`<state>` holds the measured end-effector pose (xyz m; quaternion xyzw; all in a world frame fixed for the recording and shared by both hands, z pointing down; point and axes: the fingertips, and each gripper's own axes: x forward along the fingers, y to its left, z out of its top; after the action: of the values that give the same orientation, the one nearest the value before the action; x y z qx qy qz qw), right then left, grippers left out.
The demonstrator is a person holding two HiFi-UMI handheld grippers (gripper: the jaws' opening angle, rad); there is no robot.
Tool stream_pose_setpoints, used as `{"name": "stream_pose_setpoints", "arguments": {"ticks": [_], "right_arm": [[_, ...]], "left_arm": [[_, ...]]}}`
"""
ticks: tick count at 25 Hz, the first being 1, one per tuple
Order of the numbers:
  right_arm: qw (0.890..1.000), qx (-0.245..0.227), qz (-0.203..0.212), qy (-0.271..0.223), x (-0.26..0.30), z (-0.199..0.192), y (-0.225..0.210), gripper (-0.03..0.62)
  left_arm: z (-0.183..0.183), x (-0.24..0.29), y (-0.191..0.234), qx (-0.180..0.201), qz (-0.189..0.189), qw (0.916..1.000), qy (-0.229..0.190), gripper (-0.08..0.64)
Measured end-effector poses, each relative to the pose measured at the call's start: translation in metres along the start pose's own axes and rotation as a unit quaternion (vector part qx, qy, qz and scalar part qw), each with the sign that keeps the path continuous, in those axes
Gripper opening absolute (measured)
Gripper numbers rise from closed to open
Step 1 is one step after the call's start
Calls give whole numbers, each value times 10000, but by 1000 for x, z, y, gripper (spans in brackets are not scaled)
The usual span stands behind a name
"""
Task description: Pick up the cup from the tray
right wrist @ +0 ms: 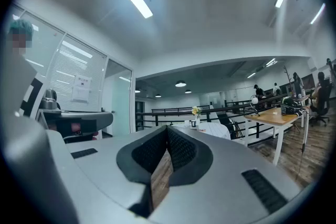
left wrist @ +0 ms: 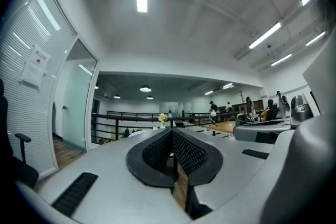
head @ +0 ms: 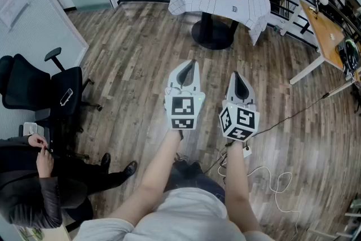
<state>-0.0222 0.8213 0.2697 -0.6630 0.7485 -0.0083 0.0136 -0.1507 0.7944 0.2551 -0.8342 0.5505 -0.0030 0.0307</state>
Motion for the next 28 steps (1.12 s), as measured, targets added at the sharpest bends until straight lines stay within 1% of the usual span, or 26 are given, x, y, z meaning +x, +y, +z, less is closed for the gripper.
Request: {"name": "stream_pose_setpoints", "arguments": {"ticks": [6, 11, 16, 19, 28], "right_arm": [[10000, -41, 26, -34, 4, 2, 0, 8], [10000, 24, 13, -53, 6, 3, -3, 8], [9998, 27, 64, -177, 6, 5, -4, 8], [9997, -101, 63, -221, 8, 5, -14, 8], [9996, -192, 109, -202, 35, -3, -50, 8]], "left_arm": [[-1, 3, 2, 8, 20, 10000, 3, 5], [1, 5, 1, 22, 14, 10000, 1, 6], [-1, 8, 1, 20, 25, 10000, 11, 6], [-2, 16, -1, 44, 57, 10000, -4, 6], [-4, 51, -12, -8, 157, 9998, -105, 6]]}}
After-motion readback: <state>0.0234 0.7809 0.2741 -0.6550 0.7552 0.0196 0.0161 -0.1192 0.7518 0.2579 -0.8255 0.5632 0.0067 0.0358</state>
